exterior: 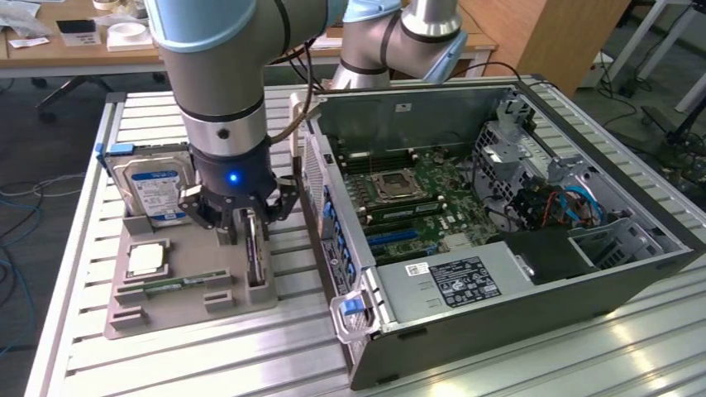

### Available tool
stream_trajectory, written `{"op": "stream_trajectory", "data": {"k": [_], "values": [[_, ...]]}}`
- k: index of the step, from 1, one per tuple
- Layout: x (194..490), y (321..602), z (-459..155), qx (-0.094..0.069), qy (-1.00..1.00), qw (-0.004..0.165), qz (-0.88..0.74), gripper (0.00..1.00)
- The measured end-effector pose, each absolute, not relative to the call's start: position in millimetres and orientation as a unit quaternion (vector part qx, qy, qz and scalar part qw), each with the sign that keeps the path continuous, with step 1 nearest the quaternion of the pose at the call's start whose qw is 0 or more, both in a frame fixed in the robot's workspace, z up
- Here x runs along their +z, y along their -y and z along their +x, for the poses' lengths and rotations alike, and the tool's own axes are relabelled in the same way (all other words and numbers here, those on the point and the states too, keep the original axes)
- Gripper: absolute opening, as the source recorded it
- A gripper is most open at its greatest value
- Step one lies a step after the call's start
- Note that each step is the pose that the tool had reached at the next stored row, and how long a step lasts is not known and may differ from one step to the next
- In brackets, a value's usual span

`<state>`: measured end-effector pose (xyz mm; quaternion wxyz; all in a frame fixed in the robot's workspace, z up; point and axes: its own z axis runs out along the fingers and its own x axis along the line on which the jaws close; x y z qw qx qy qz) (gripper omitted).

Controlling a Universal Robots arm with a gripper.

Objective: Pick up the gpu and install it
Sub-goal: 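Pick up the gpu and move the gpu toward the slot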

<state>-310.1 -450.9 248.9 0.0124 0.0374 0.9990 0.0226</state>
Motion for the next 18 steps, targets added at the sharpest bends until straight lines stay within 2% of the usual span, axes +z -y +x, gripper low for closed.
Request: {"op": "stream_trajectory", "data": {"k": [18], "values": [[231.4,444.3,-310.1,0.026,-0.999,0.012,0.037,0.47]]}}
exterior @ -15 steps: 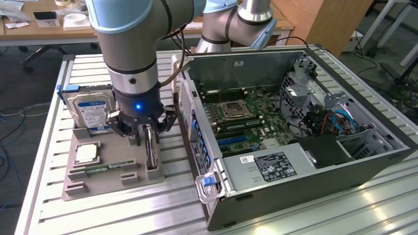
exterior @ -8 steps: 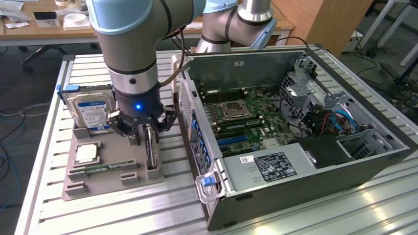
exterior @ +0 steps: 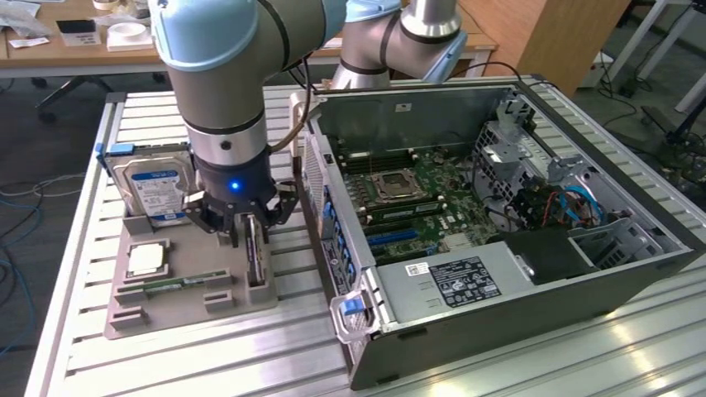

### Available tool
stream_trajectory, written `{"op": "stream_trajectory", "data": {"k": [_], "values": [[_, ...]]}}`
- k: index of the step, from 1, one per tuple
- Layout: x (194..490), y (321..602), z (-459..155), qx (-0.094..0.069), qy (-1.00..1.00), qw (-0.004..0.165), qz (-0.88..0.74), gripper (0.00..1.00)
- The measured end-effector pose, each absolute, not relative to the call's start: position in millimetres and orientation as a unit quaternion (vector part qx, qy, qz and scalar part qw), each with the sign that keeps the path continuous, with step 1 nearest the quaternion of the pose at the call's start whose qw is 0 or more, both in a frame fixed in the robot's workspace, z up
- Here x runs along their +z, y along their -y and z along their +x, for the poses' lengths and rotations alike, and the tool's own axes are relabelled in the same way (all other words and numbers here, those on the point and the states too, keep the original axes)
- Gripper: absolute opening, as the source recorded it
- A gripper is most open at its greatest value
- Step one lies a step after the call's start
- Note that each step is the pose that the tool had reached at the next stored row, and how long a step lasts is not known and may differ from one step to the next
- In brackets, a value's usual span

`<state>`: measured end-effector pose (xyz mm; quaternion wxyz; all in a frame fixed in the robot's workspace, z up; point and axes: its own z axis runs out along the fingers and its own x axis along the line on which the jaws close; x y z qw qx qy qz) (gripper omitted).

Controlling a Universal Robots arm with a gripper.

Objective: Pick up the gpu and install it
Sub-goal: 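Pick up the gpu and move the gpu toward the slot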

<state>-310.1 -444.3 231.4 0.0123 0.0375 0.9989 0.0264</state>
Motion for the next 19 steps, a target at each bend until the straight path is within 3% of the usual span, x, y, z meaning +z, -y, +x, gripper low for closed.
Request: {"op": "stream_trajectory", "data": {"k": [9,12,13,19], "values": [[230.4,444.3,-310.1,0.026,-0.999,0.012,0.037,0.47],[230.4,444.2,-310.1,0.026,-0.999,0.012,0.037,0.46],[230.4,444.2,-310.1,0.026,-0.999,0.012,0.037,0.39],[230.3,444.2,-308.5,0.026,-0.999,0.012,0.038,0.39]]}}
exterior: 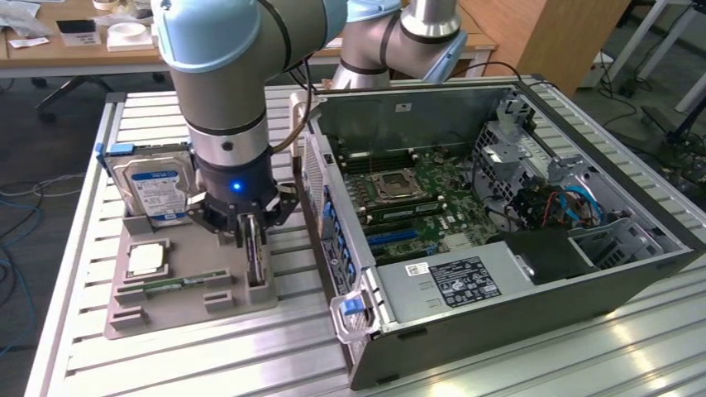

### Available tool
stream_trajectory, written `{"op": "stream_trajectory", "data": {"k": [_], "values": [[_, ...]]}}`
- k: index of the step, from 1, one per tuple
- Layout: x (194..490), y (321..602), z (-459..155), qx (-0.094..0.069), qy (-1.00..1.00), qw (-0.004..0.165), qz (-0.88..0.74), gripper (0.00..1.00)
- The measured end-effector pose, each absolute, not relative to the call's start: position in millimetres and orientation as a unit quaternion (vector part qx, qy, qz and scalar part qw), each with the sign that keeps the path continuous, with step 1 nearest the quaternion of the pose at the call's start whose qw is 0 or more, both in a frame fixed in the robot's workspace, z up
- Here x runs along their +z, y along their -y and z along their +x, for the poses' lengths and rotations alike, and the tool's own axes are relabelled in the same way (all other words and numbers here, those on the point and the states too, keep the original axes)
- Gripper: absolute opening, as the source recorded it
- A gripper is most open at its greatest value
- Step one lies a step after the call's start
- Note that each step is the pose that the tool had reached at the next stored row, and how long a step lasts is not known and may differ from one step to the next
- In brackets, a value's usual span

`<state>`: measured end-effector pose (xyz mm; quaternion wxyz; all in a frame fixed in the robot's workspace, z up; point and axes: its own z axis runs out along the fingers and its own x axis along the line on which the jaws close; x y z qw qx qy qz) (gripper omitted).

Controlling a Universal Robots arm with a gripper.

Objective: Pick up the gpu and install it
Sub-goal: 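Pick up the gpu and move the gpu toward the slot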

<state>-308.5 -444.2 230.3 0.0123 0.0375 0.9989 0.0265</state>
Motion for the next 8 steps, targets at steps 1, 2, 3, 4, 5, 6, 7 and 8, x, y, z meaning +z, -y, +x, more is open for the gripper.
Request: {"op": "stream_trajectory", "data": {"k": [1,2,3,4,5,6,7,8], "values": [[230.4,444.2,-308.5,0.026,-0.999,0.012,0.038,0.39],[230.4,444.3,-308.5,0.026,-0.999,0.012,0.037,0.39],[230.4,444.3,-308.5,0.026,-0.999,0.012,0.037,0.39],[230.4,444.1,-308.4,0.026,-0.999,0.012,0.037,0.39],[230.4,443.4,-308.3,0.026,-0.999,0.012,0.037,0.39],[230.3,442.5,-308.3,0.026,-0.999,0.012,0.037,0.39],[230.3,442.3,-308.4,0.026,-0.999,0.012,0.037,0.39],[230.3,442.3,-308.4,0.026,-0.999,0.012,0.037,0.39]]}}
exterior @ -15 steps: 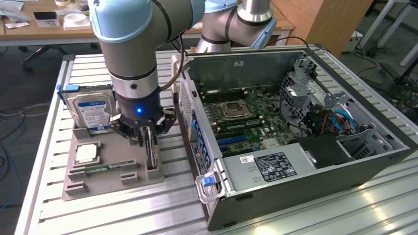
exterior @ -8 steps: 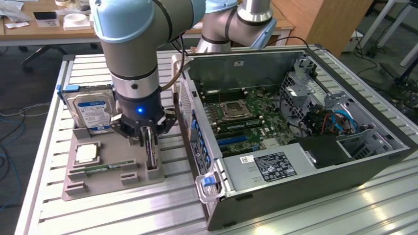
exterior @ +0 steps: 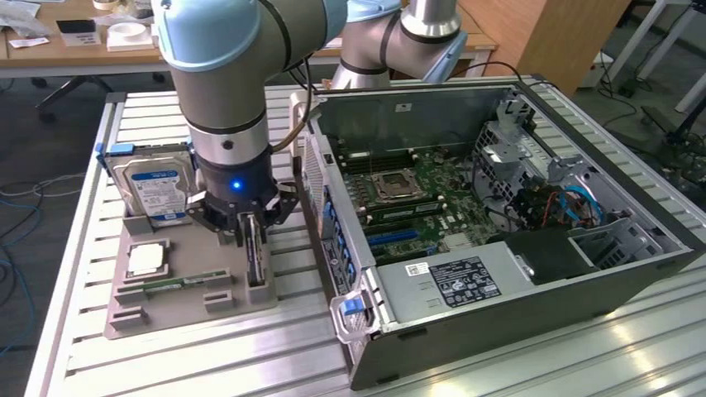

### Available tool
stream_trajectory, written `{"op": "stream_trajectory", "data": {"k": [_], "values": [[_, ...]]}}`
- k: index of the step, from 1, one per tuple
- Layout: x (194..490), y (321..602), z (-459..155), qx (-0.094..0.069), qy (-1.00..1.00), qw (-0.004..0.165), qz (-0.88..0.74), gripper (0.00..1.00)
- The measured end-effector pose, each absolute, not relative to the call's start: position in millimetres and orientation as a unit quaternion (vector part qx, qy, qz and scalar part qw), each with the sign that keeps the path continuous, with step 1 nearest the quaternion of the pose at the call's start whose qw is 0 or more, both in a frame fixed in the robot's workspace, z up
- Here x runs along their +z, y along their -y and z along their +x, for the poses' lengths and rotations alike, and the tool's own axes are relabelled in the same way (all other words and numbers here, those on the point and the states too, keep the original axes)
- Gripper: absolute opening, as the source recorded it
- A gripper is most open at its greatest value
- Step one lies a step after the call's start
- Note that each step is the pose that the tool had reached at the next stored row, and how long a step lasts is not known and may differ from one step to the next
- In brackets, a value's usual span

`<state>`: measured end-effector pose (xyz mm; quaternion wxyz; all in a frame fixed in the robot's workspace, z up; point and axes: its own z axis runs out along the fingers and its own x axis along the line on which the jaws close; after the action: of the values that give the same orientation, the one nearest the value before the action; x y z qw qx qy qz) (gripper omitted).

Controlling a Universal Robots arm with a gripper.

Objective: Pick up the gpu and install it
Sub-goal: 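Pick up the gpu and move the gpu toward the slot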

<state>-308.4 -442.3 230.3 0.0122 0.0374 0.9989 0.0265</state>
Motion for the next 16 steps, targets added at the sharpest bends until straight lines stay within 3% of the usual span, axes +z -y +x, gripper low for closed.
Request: {"op": "stream_trajectory", "data": {"k": [12,16], "values": [[230.3,442.2,-308.4,0.026,-0.999,0.012,0.037,0.39],[230.3,442.2,-308.4,0.026,-0.999,0.012,0.037,0.27]]}}
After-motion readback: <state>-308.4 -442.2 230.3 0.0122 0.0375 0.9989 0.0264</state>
